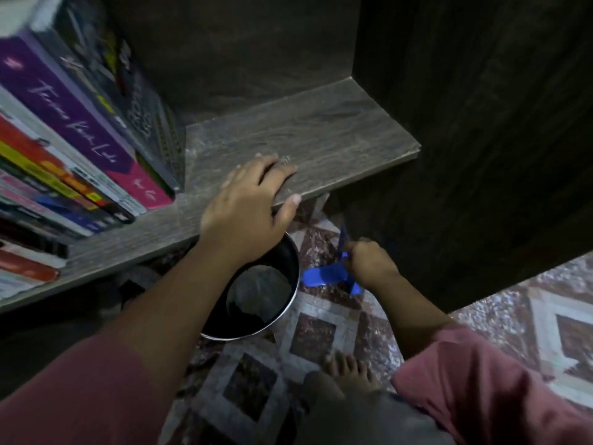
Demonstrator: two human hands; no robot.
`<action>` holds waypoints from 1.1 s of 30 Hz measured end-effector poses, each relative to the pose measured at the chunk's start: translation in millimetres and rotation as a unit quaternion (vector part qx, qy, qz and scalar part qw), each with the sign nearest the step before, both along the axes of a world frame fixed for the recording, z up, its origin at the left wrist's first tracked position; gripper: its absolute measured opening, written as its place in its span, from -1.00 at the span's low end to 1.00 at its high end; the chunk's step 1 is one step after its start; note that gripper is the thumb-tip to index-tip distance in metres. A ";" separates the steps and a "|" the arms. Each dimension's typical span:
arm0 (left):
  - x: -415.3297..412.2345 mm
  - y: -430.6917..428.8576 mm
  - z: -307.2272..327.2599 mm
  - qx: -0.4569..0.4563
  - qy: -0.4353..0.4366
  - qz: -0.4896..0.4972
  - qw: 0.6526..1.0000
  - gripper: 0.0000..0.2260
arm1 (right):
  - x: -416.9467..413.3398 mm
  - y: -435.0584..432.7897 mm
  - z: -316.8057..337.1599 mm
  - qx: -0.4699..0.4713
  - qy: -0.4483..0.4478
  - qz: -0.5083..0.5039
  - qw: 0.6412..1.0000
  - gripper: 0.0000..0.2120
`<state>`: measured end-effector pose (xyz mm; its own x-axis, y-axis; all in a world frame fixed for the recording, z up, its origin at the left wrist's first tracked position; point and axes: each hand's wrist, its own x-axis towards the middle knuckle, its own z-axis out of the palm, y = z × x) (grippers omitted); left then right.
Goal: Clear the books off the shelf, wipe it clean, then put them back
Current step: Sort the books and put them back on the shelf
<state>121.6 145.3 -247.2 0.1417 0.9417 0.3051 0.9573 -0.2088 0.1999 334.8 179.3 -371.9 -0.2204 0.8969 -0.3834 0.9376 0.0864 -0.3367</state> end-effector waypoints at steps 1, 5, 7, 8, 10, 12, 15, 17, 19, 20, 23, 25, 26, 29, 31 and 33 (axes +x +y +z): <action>1.4 0.2 -0.1 0.000 0.010 0.005 1.000 -0.60 | -1.1 -2.3 -7.4 -0.014 0.000 0.000 1.000 -0.78; 2.2 0.3 -2.0 0.000 0.019 0.008 1.000 -0.58 | -1.1 -15.0 -28.2 -0.046 -0.015 -0.031 0.998 -0.76; 1.3 0.2 -1.7 0.000 0.015 0.010 1.000 -0.58 | 1.7 -19.3 -25.1 -0.027 -0.038 -0.055 0.997 -0.75; 1.0 -0.1 -0.7 -0.003 0.011 0.009 1.000 -0.58 | 3.2 -20.9 -19.2 -0.017 -0.051 -0.061 0.997 -0.74; 0.6 -0.4 2.3 -0.020 -0.008 0.003 1.000 -0.55 | 6.2 -24.6 -0.1 -0.005 -0.075 -0.065 0.995 -0.74; -1.0 -1.1 6.8 -0.056 -0.056 -0.001 0.997 -0.54 | 9.4 -28.3 32.2 0.001 -0.093 -0.071 0.993 -0.77; -3.1 -6.1 22.5 -0.120 -0.148 0.015 0.982 -0.57 | 16.8 -38.8 97.8 0.027 -0.117 -0.082 0.989 -0.82; -5.0 -15.7 37.7 -0.124 -0.143 0.033 0.981 -0.59 | 19.9 -50.3 144.9 0.048 -0.130 -0.086 0.987 -0.82; -6.6 -29.0 56.4 -0.097 -0.116 0.041 0.988 -0.58 | 17.3 -63.9 190.2 0.066 -0.133 -0.098 0.984 -0.82; -7.4 -35.8 67.4 -0.082 -0.098 0.043 0.991 -0.58 | 13.8 -70.5 211.7 0.074 -0.130 -0.103 0.983 -0.82; -10.0 -53.5 106.7 -0.021 -0.075 0.053 0.996 -0.58 | -1.8 -87.6 270.4 0.116 -0.106 -0.102 0.982 -0.79; -13.6 -63.1 136.0 0.024 -0.070 0.061 0.995 -0.58 | -14.8 -93.5 300.0 0.159 -0.082 -0.105 0.978 -0.77; -16.5 -66.8 150.6 0.046 -0.064 0.068 0.995 -0.58 | -20.8 -94.1 312.2 0.177 -0.067 -0.114 0.975 -0.77; -30.9 -74.2 189.6 0.133 -0.040 0.106 0.985 -0.61 | -39.5 -87.4 334.0 0.203 -0.007 -0.143 0.969 -0.77; -44.9 -76.5 210.5 0.182 -0.022 0.154 0.971 -0.62 | -50.3 -79.0 337.5 0.207 0.049 -0.169 0.963 -0.68; -61.2 -77.1 226.1 0.181 -0.003 0.214 0.960 -0.58 | -62.4 -71.6 329.9 0.209 0.099 -0.192 0.954 -0.61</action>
